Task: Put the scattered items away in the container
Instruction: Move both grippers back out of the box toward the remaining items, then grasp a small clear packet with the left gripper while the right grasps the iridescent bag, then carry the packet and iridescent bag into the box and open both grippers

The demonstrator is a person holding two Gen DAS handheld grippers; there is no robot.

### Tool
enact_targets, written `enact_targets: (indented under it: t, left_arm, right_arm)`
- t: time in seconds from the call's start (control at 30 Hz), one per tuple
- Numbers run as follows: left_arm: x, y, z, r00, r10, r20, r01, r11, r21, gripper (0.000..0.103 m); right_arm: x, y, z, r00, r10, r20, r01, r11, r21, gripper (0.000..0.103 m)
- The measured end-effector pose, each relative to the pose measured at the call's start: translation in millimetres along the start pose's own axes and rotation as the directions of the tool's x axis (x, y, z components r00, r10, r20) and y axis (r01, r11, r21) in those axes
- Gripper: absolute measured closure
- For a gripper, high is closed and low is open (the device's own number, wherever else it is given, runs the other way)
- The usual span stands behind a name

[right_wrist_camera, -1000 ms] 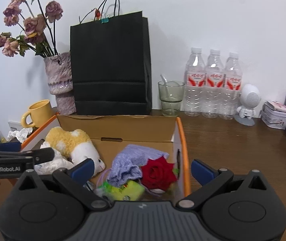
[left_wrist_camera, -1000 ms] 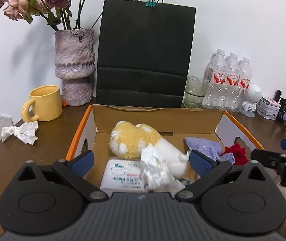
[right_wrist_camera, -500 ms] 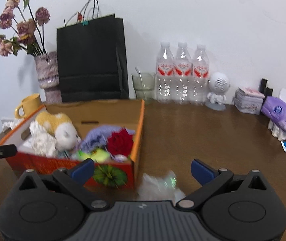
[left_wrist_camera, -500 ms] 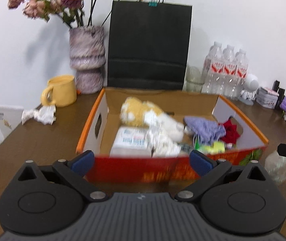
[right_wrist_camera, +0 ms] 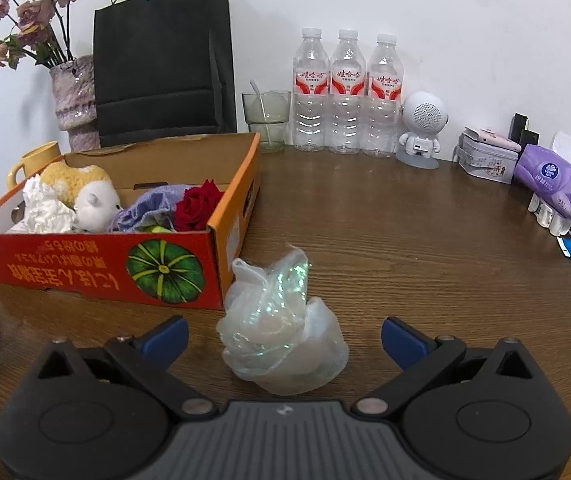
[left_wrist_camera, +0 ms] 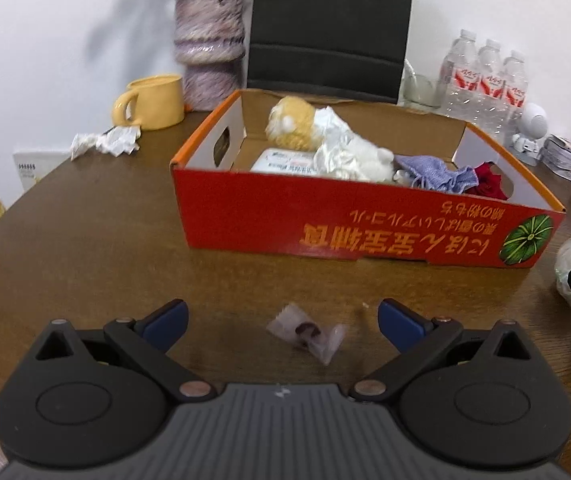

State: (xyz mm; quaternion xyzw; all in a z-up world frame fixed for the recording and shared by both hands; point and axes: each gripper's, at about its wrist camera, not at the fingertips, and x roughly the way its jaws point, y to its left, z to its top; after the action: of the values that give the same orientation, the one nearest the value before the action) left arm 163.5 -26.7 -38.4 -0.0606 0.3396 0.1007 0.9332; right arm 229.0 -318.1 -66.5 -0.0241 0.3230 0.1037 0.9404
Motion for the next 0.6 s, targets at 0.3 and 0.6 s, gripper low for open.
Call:
enact_targets:
  t: [0.3,0.6]
  left_arm:
    - [7.3,-13.4,-9.4,0.998,0.059,0.014,-0.059,0.998,0.026,0.046]
    - [1.1,-17.5,-15.7,0.998,0.033,0.049,-0.036,0.997,0.068,0.084]
  right_arm:
    - [5.1,-5.3,-1.3,0.996,0.052,0.069,-0.052,0.999,-0.007,0.002]
    - [7.3,-0.8,-8.5,0.989,0.147,0.024,-0.147,0.989,-0.007,0.059]
